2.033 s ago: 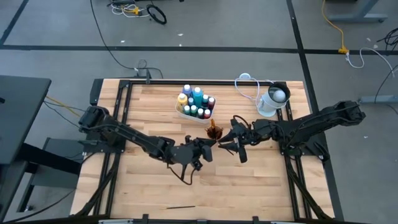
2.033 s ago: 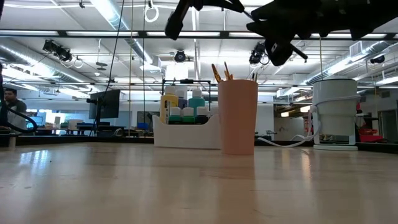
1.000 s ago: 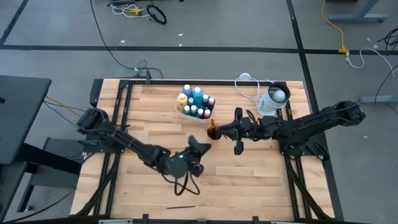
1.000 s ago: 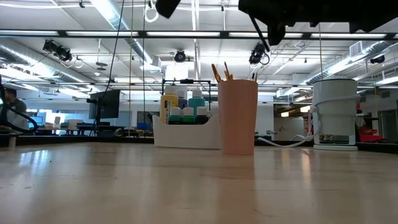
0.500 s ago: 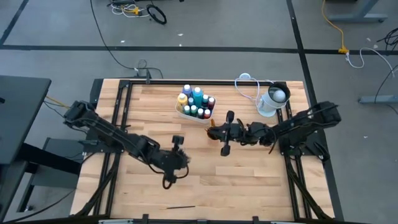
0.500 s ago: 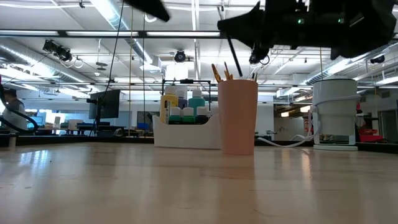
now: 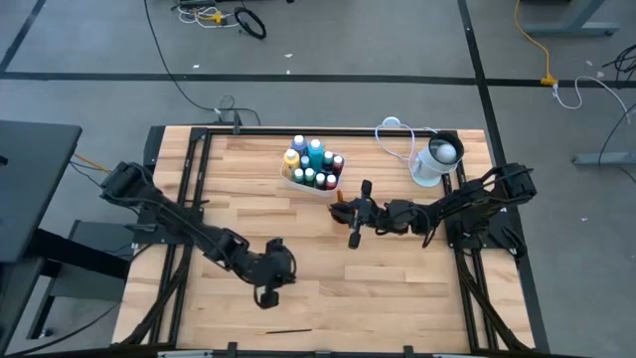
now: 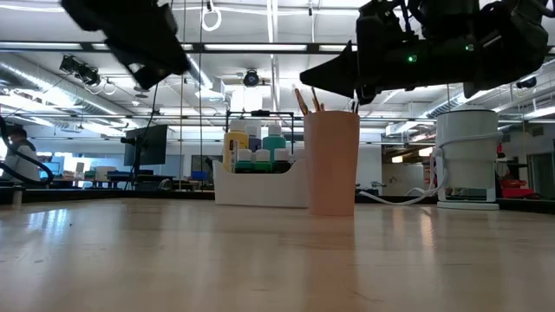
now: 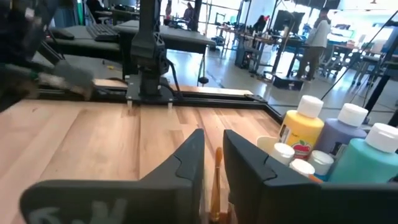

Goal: Pick & Place Paint Supplies
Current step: Put the black paint brush into the orange cup

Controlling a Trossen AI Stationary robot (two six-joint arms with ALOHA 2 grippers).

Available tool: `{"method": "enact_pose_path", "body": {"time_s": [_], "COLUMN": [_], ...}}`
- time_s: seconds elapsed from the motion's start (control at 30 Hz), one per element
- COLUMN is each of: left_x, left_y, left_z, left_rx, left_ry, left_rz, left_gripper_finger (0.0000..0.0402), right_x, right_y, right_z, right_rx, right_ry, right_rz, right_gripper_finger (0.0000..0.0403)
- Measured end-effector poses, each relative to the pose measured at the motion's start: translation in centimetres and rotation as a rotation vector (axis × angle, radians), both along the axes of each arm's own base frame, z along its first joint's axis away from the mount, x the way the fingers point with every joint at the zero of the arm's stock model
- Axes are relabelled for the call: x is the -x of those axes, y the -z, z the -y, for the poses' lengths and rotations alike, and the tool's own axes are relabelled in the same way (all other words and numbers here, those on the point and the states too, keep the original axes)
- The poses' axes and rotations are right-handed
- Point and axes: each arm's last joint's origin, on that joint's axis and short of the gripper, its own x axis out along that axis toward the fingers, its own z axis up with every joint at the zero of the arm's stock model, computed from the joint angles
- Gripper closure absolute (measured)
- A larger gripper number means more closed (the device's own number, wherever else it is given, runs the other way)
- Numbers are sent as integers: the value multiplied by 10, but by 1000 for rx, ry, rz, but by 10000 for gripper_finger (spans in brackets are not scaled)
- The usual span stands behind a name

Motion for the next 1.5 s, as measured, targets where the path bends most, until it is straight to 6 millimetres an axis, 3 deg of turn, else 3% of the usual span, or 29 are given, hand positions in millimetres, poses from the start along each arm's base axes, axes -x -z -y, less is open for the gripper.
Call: {"method": "enact_pose_path", "body": {"time_s": [0.2,0.5,0.67,0.83,1.07,1.5], "left_x": [15,30,41,53,54,60], "left_y": [13,16,23,43,61,75], "left_z": [17,48,67,86,108,124], "left_rx": [198,280,307,333,247,86], "left_ry": [17,100,58,52,114,94], "left_rz": [-56,-52,-58,-149,-170,-257], "left_gripper_finger": [345,345,337,307,272,269], "right_x": [0,0,0,0,0,0], "right_y": [1,0,-1,0,1,0], "right_z": [0,0,0,-1,-1,-1], "right_rx": [-9,-10,-11,8,76,110], "right_ry": [0,0,-16,-27,-27,-28], "right_rz": [-4,0,8,-4,-24,-30], "right_gripper_finger": [317,298,297,298,298,298]}}
